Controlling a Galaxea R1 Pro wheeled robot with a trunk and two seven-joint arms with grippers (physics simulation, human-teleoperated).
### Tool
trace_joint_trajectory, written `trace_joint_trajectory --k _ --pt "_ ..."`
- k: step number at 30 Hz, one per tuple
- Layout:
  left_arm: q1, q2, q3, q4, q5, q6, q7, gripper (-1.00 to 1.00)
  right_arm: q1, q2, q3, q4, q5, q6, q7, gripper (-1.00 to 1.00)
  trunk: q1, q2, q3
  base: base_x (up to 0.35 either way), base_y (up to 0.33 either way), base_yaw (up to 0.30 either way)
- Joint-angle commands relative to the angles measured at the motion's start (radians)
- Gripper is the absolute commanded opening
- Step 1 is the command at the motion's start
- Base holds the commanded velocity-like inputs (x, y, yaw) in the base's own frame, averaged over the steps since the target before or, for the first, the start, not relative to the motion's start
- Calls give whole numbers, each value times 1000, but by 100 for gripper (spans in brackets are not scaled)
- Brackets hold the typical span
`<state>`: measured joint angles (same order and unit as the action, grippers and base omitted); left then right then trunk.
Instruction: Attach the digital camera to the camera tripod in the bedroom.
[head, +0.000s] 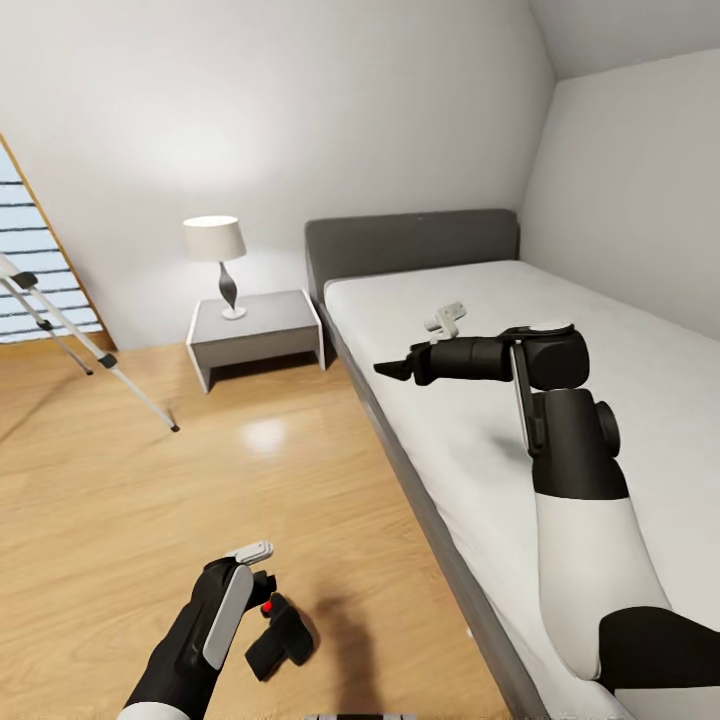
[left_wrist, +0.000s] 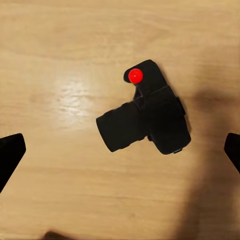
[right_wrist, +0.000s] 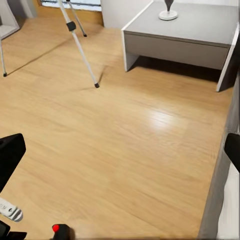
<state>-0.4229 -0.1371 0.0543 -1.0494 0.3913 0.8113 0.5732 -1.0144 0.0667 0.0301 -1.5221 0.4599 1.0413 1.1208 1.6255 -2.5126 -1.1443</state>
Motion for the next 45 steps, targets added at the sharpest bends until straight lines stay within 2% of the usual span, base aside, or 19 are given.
trace_joint_trajectory --k 1,12,45 --pt "0 -1 1 -2 11 2 8 100 -1 1 0 -1 12 6 4 100 0 -1 -5 0 0 0" --pt "0 -2 2 -12 10 1 10 100 -1 -1 2 0 20 6 -34 100 5 -3 -47 0 0 0" --pt "0 -3 2 -14 11 2 10 100 -1 -3 5 -2 23 6 -37 100 20 -11 -175 0 0 0"
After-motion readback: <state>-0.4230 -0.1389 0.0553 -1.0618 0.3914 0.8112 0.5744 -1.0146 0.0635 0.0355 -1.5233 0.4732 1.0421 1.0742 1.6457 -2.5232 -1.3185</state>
